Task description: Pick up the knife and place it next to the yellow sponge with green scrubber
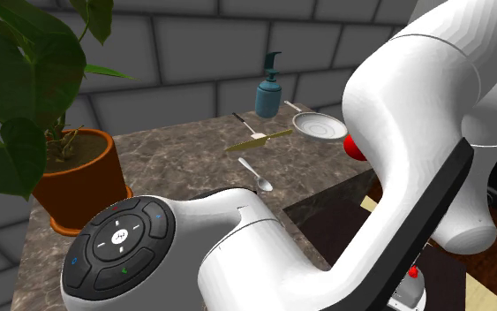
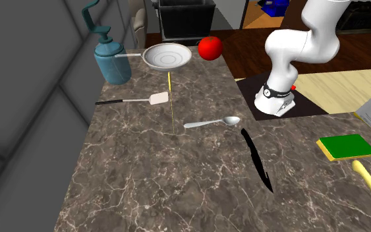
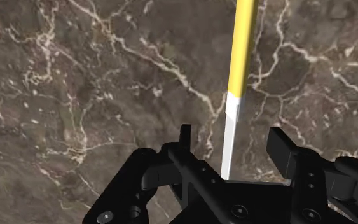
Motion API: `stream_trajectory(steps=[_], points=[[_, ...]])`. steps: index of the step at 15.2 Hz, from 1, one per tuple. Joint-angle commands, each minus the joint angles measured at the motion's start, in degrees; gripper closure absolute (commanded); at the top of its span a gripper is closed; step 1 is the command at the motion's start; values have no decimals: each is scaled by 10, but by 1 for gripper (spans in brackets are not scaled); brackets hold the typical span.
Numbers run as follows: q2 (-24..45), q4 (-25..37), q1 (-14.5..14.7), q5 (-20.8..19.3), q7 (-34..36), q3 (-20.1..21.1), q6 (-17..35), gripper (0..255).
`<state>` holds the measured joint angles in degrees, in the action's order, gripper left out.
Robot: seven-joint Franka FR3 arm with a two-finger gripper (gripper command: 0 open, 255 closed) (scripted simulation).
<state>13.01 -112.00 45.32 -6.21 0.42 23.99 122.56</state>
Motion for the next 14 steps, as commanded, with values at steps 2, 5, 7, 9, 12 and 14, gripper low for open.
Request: stream_trajectory(steps=[2, 5, 7, 9, 12, 14], points=[[0, 0, 0, 0, 0, 0, 0, 0], [-8, 10, -1, 5, -3, 1, -17, 0], [-23, 31, -3, 13, -9, 3, -52, 0], [-28, 41, -3, 16, -11, 4, -66, 0], [-28, 41, -3, 16, -11, 4, -66, 0], [-28, 41, -3, 16, -11, 4, -66, 0]])
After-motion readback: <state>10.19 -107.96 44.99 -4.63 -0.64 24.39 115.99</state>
